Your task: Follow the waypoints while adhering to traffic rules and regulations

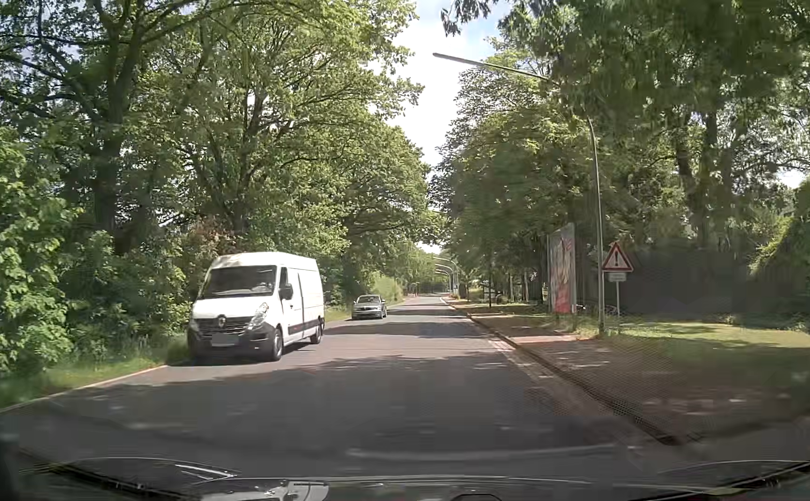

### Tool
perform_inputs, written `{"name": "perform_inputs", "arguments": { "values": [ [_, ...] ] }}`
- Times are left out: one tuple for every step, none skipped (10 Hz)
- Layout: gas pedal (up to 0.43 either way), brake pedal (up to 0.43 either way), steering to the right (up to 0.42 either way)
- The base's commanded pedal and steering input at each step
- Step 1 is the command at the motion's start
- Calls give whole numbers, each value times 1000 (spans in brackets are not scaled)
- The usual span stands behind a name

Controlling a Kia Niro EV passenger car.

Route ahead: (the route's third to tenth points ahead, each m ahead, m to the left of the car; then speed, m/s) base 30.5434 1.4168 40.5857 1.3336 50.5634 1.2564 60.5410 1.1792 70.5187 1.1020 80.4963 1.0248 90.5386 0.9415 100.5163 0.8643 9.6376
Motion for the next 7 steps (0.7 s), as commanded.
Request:
{"name": "perform_inputs", "arguments": {
  "values": [
    [331, 0, 2],
    [331, 0, 1],
    [331, 0, 0],
    [319, 0, 0],
    [319, 0, 0],
    [311, 0, 0],
    [311, 0, 0]
  ]
}}
